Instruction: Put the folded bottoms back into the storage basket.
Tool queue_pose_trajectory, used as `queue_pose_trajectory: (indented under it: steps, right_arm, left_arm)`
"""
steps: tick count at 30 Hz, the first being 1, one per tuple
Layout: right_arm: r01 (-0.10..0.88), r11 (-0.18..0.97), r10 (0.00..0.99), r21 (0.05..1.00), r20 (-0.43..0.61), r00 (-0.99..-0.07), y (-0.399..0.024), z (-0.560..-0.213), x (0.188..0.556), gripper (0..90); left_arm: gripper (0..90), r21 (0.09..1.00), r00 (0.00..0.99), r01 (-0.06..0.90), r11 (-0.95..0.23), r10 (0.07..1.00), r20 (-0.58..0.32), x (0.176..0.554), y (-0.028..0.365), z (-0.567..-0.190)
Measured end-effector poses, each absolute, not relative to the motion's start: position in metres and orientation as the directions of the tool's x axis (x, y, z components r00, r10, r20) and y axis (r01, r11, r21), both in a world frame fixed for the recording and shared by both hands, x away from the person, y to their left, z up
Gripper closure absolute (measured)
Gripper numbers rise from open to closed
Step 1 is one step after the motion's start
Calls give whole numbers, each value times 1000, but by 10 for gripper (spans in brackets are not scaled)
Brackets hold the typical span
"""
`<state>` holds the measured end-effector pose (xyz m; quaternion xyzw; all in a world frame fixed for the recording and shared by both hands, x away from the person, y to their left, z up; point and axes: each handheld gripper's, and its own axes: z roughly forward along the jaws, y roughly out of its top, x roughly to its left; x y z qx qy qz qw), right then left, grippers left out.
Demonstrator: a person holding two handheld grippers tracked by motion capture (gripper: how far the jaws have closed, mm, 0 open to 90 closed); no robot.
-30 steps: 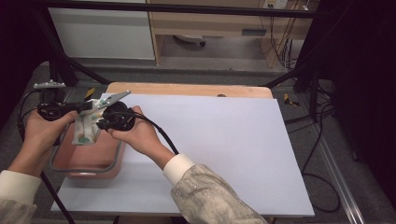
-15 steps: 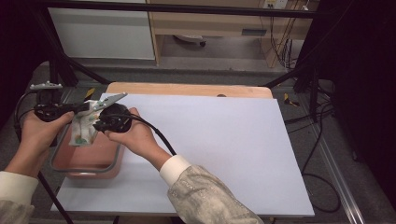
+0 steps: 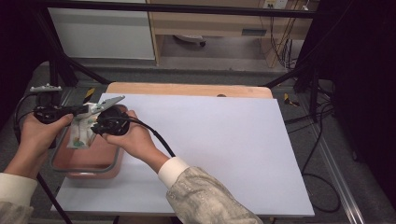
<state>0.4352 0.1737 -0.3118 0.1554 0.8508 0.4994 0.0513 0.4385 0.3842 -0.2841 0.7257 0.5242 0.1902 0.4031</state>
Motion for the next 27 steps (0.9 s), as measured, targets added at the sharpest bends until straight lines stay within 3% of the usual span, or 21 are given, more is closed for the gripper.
queue_pose_trajectory:
  steps: [27]
  right_arm:
    - [219, 471, 301, 854, 77, -950, 185, -326, 430, 863]
  left_arm:
    - [848, 768, 360, 630, -115, 920, -157, 435, 401, -299]
